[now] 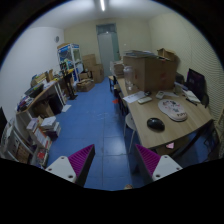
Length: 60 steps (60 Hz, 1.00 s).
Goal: Arrange mouse
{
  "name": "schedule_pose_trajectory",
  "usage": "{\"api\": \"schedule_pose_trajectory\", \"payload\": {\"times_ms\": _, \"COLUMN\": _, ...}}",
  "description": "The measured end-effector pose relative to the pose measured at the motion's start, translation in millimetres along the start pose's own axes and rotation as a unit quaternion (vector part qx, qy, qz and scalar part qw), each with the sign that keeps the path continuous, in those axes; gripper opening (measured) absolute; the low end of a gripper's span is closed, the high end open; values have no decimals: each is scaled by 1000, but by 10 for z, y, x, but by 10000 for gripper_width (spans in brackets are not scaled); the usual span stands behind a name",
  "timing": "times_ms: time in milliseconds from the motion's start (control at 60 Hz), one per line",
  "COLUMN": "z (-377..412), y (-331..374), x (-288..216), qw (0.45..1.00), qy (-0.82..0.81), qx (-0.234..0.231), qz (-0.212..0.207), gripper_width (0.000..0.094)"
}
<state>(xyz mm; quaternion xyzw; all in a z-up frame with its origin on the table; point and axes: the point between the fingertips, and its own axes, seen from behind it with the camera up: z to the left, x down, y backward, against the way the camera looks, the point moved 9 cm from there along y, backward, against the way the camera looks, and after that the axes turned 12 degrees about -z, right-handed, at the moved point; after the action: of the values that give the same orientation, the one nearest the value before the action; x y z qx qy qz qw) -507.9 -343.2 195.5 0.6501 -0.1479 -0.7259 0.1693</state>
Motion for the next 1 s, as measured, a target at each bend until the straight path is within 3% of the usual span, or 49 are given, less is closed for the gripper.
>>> {"api": "schedule_pose_trajectory", "payload": {"times_ms": 150, "z": -338, "y": 9, "x": 41, "qw": 1000, "qy": 15, "qx": 19, "qz": 4, "gripper_width": 803}}
{"api": "schedule_pose_trajectory", "payload": {"times_ms": 267, "z": -791, "y": -140, "x": 129, "qw": 997, "qy": 62, "qx": 33, "qz": 39, "gripper_width": 847}}
{"api": "schedule_pose_trajectory", "payload": {"times_ms": 383, "z": -1344, "y": -440, "x": 44, "qw": 994, "qy": 94, "qx": 56, "qz": 15, "gripper_width": 860}}
{"api": "schedule_pose_trajectory", "payload": {"times_ms": 517, "z": -1995, "y": -1024, "x": 63, "qw": 995, "qy": 96, "qx": 37, "qz": -13, "gripper_width": 856}}
{"api": "schedule_pose_trajectory", "payload": {"times_ms": 800, "z": -2607, "y": -1953, "x": 448, "qw": 993, "qy": 99, "qx": -56, "qz": 12, "gripper_width": 854}}
{"api": "schedule_pose_trajectory", "payload": {"times_ms": 833, "z": -2605, "y": -2025, "x": 426, "qw": 994, "qy": 81, "qx": -68, "qz": 1, "gripper_width": 844}}
{"api": "schedule_pose_trajectory", "payload": {"times_ms": 1000, "z": -2666, "y": -2365, "x": 283, "qw": 994, "qy": 78, "qx": -69, "qz": -25, "gripper_width": 839}}
